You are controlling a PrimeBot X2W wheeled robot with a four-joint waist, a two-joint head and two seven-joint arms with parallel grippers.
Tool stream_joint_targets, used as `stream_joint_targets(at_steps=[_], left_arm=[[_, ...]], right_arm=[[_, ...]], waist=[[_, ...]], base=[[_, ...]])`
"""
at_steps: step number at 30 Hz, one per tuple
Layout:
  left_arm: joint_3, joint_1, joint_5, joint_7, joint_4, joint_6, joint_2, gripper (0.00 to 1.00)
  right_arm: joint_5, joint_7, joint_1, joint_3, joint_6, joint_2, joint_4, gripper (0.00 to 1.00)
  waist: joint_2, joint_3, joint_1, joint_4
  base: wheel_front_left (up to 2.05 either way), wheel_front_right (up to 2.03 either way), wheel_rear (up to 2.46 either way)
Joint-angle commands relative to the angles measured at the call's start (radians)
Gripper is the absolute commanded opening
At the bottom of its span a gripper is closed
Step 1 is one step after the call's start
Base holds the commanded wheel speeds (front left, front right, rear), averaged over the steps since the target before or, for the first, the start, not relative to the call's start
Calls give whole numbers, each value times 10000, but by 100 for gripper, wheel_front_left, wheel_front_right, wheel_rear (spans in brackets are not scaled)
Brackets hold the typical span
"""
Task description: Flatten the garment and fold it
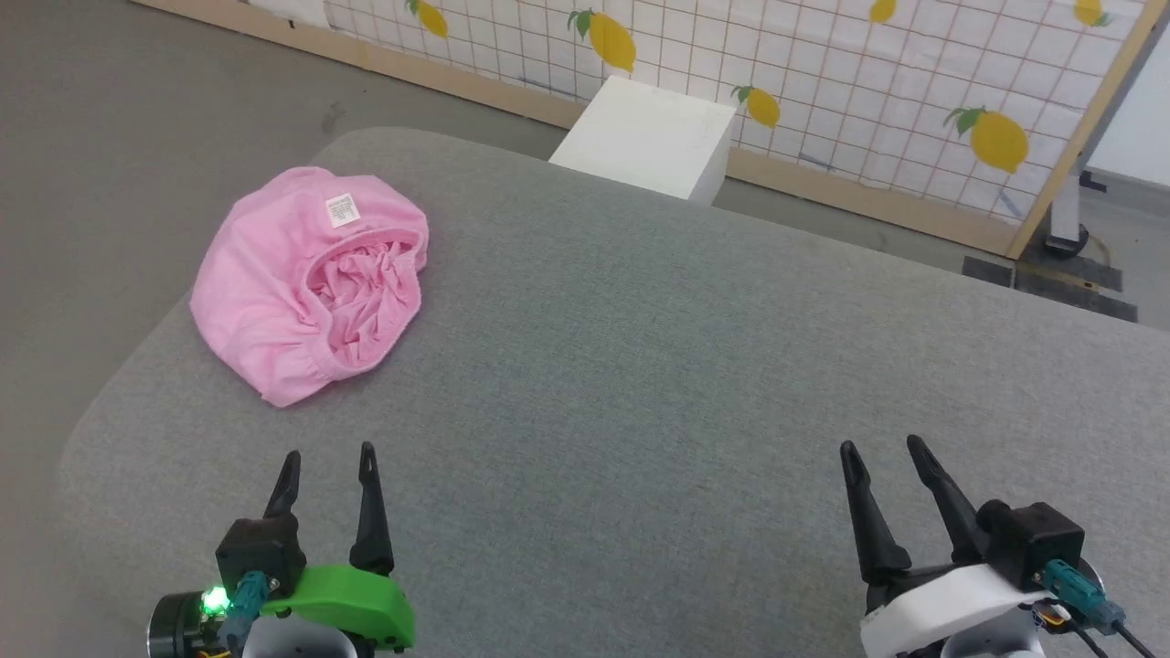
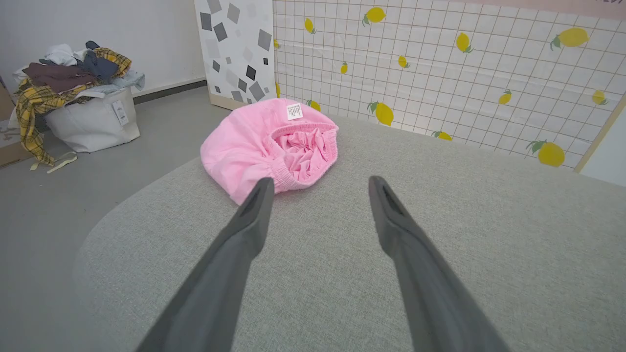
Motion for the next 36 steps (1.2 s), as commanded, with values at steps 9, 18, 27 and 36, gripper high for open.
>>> stream_joint_targets(at_steps=[9,18,27,36], left_arm=[[-71,203,-247,-283,178,169,13,100],[-123,245,-353,-465,263,265,35,100],[-215,285,-483,-651,401,324,73,100],[-290,305,-625,-795,538,378,100,100]], right_arm=[[215,-284,134,133,-11,2,128,100],[409,-467,155,243,-12,3,299,100],[533,-654,191,336,-12,3,395,100],[709,-799,258,449,-13,3,510,100]], waist=[[57,22,0,506],[62,50,0,914],[67,74,0,1310],[71,62,0,1609]], base=[[0,0,0],[0,0,0],[0,0,0],[0,0,0]])
